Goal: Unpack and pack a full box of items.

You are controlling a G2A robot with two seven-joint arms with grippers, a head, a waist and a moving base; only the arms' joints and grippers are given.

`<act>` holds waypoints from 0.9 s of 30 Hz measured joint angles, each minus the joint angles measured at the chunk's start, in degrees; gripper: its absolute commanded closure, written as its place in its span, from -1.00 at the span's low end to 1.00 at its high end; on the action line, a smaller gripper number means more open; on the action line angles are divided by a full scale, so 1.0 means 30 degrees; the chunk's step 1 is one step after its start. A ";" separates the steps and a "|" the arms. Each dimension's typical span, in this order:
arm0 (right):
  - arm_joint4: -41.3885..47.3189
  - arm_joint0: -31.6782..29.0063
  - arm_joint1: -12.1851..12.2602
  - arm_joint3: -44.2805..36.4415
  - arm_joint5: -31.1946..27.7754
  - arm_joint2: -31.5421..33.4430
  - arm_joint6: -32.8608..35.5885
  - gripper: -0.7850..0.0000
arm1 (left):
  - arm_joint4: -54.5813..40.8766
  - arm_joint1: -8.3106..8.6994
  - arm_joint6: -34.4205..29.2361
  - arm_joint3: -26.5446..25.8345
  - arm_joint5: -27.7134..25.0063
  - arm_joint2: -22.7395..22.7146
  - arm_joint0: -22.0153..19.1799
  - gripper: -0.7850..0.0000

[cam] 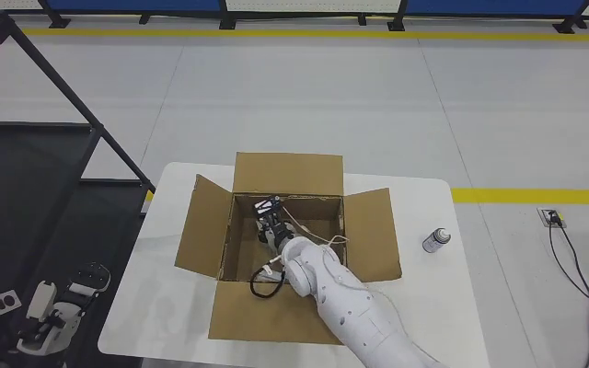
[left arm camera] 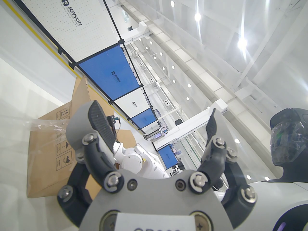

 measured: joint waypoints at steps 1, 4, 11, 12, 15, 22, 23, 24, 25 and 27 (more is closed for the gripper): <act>-0.0483 -0.0734 0.0315 -0.1398 -0.0047 0.0434 0.0367 1.00 | 0.0000 0.0000 0.0000 0.0000 0.0000 0.0000 0.0000 -1.00; -0.1730 -0.2774 0.1045 -0.5058 -0.0270 0.1598 0.1217 1.00 | 0.0000 0.0000 0.0000 0.0000 0.0000 0.0000 0.0000 -1.00; -0.4326 -0.8580 0.2340 -1.3723 -0.0574 0.4389 0.1914 1.00 | 0.0000 0.0000 0.0000 0.0000 0.0000 0.0000 0.0000 -1.00; -0.4540 -0.9504 0.2475 -1.4849 -0.0532 0.4778 0.1685 1.00 | 0.0000 0.0000 0.0000 0.0000 0.0000 0.0000 0.0000 -1.00; -0.4660 -1.2757 0.2855 -1.8402 -0.0346 0.6155 0.0367 1.00 | 0.0000 0.0000 0.0000 0.0000 0.0000 0.0000 0.0000 -1.00; -0.1471 -2.0765 0.3284 -2.3690 0.0652 0.9733 -0.6999 1.00 | 0.0000 0.0000 0.0000 0.0000 0.0000 0.0000 0.0000 -1.00; -0.0800 -2.1567 0.3284 -2.3845 0.0836 1.0116 -0.8122 1.00 | 0.0000 0.0000 0.0000 0.0000 0.0000 0.0000 0.0000 -1.00; -0.0115 -2.2287 0.3286 -2.3877 0.0881 1.0468 -0.9179 1.00 | 0.0000 0.0000 0.0000 0.0000 0.0000 0.0000 0.0000 -1.00; 0.0797 -2.3099 0.3301 -2.3786 0.0606 1.0932 -1.0372 1.00 | 0.0000 0.0000 0.0000 0.0000 0.0000 0.0000 0.0000 -1.00; 0.2084 -2.3951 0.3334 -2.3470 0.0098 1.1670 -1.1576 1.00 | 0.0000 0.0000 0.0000 0.0000 0.0000 0.0000 0.0000 -1.00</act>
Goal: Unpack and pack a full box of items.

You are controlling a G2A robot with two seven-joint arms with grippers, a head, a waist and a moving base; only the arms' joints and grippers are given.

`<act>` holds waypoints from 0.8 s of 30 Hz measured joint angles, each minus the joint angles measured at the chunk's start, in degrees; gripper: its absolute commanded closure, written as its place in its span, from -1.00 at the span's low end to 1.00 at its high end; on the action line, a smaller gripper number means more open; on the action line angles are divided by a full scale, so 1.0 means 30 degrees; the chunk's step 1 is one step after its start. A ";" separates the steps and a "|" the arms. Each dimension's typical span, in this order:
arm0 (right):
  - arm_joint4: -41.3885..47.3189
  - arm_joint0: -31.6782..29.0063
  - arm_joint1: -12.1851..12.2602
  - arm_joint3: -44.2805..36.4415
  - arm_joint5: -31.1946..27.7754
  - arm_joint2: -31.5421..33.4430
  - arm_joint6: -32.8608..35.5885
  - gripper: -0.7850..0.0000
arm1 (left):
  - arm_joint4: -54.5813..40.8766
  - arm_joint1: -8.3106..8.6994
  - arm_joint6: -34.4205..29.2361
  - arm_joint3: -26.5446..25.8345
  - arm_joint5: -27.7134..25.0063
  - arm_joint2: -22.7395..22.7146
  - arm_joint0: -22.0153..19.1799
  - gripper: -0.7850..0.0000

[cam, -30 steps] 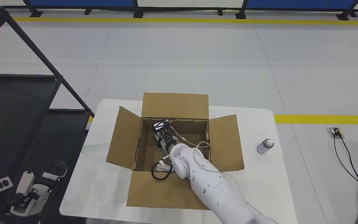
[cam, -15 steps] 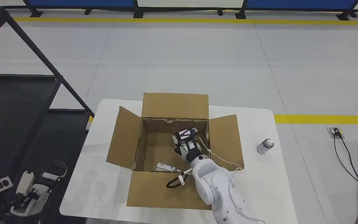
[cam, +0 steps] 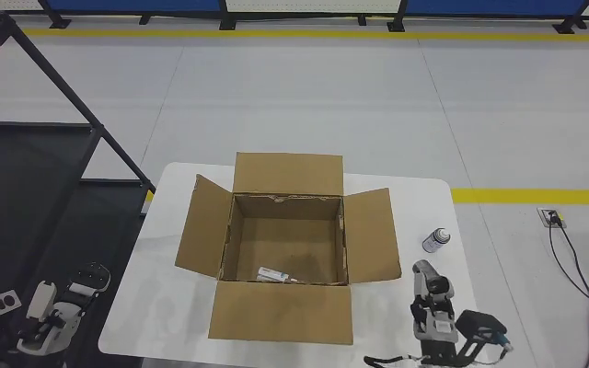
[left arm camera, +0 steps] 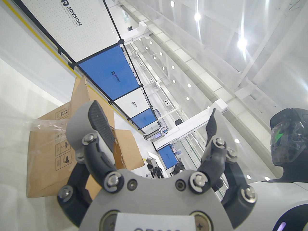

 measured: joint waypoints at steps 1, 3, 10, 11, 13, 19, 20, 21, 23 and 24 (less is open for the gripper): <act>0.0685 -0.0260 0.0029 0.0307 -0.0172 0.0456 -0.0215 1.00 | 0.0000 0.0000 0.0000 0.0000 0.0000 0.0000 0.0000 -1.00; 0.1401 -0.0124 0.0079 0.0848 -0.0037 0.1048 0.0466 1.00 | 0.0000 0.0000 0.0000 0.0000 0.0000 0.0000 0.0000 -1.00; 0.0420 0.4817 0.0450 0.4519 0.2825 0.2503 0.8270 1.00 | 0.0000 0.0000 0.0000 0.0000 0.0000 0.0000 0.0000 -1.00; 0.0124 0.5577 0.0482 0.5128 0.3263 0.2553 0.8958 1.00 | 0.0000 0.0000 0.0000 0.0000 0.0000 0.0000 0.0000 -1.00; -0.0530 0.7187 0.0547 0.6471 0.4113 0.2594 1.0203 1.00 | 0.0000 0.0000 0.0000 0.0000 0.0000 0.0000 0.0000 -1.00; -0.2077 1.0121 0.0776 0.8825 0.5289 0.2778 1.2980 1.00 | 0.0000 0.0000 0.0000 0.0000 0.0000 0.0000 0.0000 -1.00; -0.2219 1.0327 0.0803 0.8972 0.5288 0.2778 1.3258 1.00 | 0.0000 0.0000 0.0000 0.0000 0.0000 0.0000 0.0000 -1.00; -0.2349 1.0490 0.0827 0.9084 0.5292 0.2785 1.3491 1.00 | 0.0000 0.0000 0.0000 0.0000 0.0000 0.0000 0.0000 -1.00; -0.2699 1.0776 0.0884 0.9309 0.5450 0.2776 1.4049 1.00 | 0.0000 0.0000 0.0000 0.0000 0.0000 0.0000 0.0000 -1.00; -0.2857 1.0884 0.0902 0.9380 0.5536 0.2747 1.4314 1.00 | 0.0000 0.0000 0.0000 0.0000 0.0000 0.0000 0.0000 -1.00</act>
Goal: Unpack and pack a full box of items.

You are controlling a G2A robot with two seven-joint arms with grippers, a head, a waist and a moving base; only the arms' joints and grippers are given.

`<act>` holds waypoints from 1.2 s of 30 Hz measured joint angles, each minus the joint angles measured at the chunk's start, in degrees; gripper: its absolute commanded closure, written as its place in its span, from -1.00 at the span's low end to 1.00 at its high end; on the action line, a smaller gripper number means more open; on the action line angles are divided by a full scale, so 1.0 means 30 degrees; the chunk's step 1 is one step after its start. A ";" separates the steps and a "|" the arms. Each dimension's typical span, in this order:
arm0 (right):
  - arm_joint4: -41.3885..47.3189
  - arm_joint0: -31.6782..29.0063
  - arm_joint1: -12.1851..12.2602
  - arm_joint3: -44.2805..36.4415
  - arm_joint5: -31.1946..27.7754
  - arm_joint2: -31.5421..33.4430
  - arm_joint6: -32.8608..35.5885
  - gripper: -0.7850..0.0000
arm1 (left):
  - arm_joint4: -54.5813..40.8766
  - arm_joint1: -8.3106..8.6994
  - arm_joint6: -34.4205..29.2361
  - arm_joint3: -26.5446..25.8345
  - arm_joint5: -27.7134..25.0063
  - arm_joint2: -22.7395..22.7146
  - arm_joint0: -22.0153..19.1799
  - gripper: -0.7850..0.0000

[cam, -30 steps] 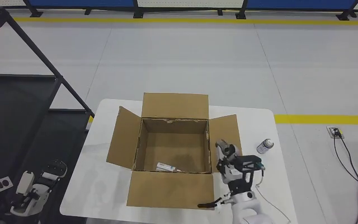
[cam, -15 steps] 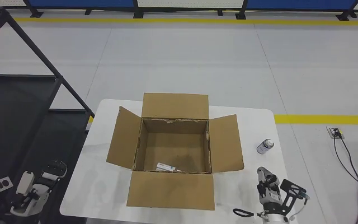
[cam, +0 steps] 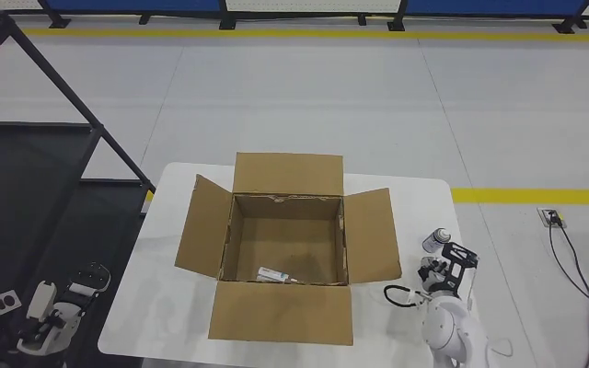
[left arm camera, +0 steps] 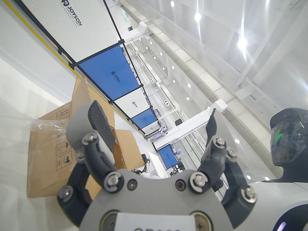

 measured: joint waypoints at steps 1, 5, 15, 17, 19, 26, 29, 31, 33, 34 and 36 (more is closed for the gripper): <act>-0.0160 0.0132 0.0021 0.0063 0.0075 -0.0050 0.0311 1.00 | 0.0000 0.0000 0.0000 0.0000 0.0000 0.0000 0.0000 -1.00; -0.0525 0.0327 0.0077 0.0061 0.0252 -0.0214 0.1012 0.23 | 0.0000 0.0000 0.0000 0.0000 0.0000 0.0000 0.0000 -1.00; -0.0942 0.0261 0.0137 -0.0508 0.1022 -0.0537 0.2047 -1.00 | 0.0000 0.0000 0.0000 0.0000 0.0000 0.0000 0.0000 -1.00; -0.0890 0.0237 0.0147 -0.0662 0.1175 -0.0507 0.2070 -1.00 | 0.0000 0.0000 0.0000 0.0000 0.0000 0.0000 0.0000 -1.00; -0.0474 0.0061 0.0118 -0.1030 0.1431 -0.0447 0.1489 -1.00 | 0.0000 0.0000 0.0000 0.0000 0.0000 0.0000 0.0000 -1.00; 0.3994 -0.1712 -0.0274 -0.4133 0.2775 0.0237 -0.3498 -1.00 | 0.0000 0.0000 0.0000 0.0000 0.0000 0.0000 0.0000 -1.00; 0.4799 -0.2342 -0.0366 -0.5710 0.2180 -0.0175 -0.5276 -1.00 | 0.0000 0.0000 0.0000 0.0000 0.0000 0.0000 0.0000 -1.00; 0.4726 -0.2594 -0.0337 -0.6771 0.1015 -0.0623 -0.5549 -1.00 | 0.0000 0.0000 0.0000 0.0000 0.0000 0.0000 0.0000 -1.00; 0.4143 -0.2596 -0.0252 -0.7539 -0.0215 -0.1070 -0.5173 -1.00 | 0.0000 0.0000 0.0000 0.0000 0.0000 0.0000 0.0000 -1.00; 0.3601 -0.2414 -0.0184 -0.7970 -0.0999 -0.1375 -0.4694 -1.00 | 0.0000 0.0000 0.0000 0.0000 0.0000 0.0000 0.0000 -1.00; 0.2864 -0.1871 -0.0120 -0.8467 -0.1592 -0.1802 -0.4017 -1.00 | 0.0000 0.0000 0.0000 0.0000 0.0000 0.0000 0.0000 -1.00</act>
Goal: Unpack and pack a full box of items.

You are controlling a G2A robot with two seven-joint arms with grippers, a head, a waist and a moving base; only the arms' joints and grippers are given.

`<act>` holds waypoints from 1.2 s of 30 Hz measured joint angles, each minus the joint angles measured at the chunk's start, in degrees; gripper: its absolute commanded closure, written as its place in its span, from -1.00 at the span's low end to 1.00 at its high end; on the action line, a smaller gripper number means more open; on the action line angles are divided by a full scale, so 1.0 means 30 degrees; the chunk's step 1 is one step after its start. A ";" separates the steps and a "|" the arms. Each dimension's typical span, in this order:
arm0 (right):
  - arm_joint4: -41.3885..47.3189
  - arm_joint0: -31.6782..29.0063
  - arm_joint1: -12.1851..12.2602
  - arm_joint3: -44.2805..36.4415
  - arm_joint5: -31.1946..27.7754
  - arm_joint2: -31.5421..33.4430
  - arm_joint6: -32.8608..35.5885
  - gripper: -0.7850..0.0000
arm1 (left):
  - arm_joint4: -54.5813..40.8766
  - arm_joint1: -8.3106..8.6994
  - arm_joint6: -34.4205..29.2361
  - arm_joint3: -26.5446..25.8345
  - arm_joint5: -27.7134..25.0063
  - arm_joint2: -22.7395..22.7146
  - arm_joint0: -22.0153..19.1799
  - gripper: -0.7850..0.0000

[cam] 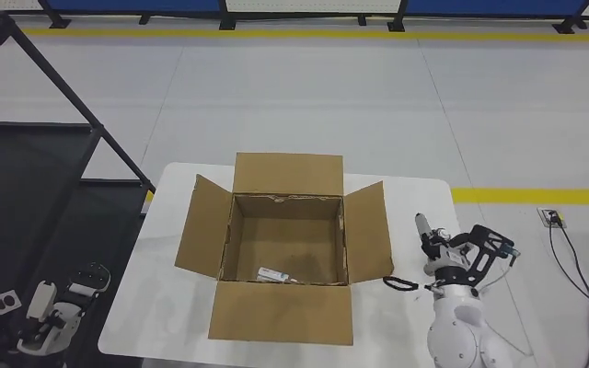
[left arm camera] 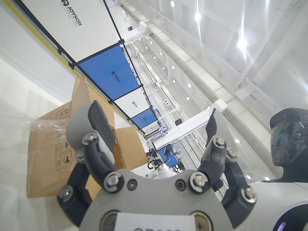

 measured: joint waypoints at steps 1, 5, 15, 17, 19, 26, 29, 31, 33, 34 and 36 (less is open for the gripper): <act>-0.0424 0.0480 0.0025 -0.0218 -0.0186 -0.0393 0.0421 -1.00 | 0.0000 0.0000 0.0000 0.0000 0.0000 0.0000 0.0000 -1.00; -0.1687 0.2130 0.0005 -0.0515 -0.0388 -0.1726 0.0823 -1.00 | 0.0000 0.0000 0.0000 0.0000 0.0000 0.0000 0.0000 -1.00; -0.3988 0.8859 -0.0042 0.3840 -0.4536 -0.5851 0.9471 -1.00 | 0.0000 0.0000 0.0000 0.0000 0.0000 0.0000 0.0000 -1.00; -0.3730 1.0811 -0.0221 0.5903 -0.5024 -0.6863 1.1134 -1.00 | 0.0000 0.0000 0.0000 0.0000 0.0000 0.0000 0.0000 -1.00; -0.3100 1.2537 -0.0417 0.7946 -0.5707 -0.7763 1.2452 -1.00 | 0.0000 0.0000 0.0000 0.0000 0.0000 0.0000 0.0000 -1.00; -0.1797 1.4575 -0.0751 1.0678 -0.5622 -0.8733 1.3310 -1.00 | 0.0000 0.0000 0.0000 0.0000 0.0000 0.0000 0.0000 -1.00; -0.1814 1.4553 -0.0747 1.0641 -0.5626 -0.8723 1.3290 -1.00 | 0.0000 0.0000 0.0000 0.0000 0.0000 0.0000 0.0000 -1.00; -0.1815 1.4552 -0.0747 1.0641 -0.5628 -0.8723 1.3290 -1.00 | 0.0000 0.0000 0.0000 0.0000 0.0000 0.0000 0.0000 -1.00; -0.1815 1.4552 -0.0747 1.0641 -0.5628 -0.8723 1.3290 -1.00 | 0.0000 0.0000 0.0000 0.0000 0.0000 0.0000 0.0000 -1.00; -0.1815 1.4552 -0.0747 1.0641 -0.5629 -0.8723 1.3290 -1.00 | 0.0000 0.0000 0.0000 0.0000 0.0000 0.0000 0.0000 -1.00; -0.1815 1.4552 -0.0747 1.0642 -0.5629 -0.8724 1.3289 -1.00 | 0.0000 0.0000 0.0000 0.0000 0.0000 0.0000 0.0000 -1.00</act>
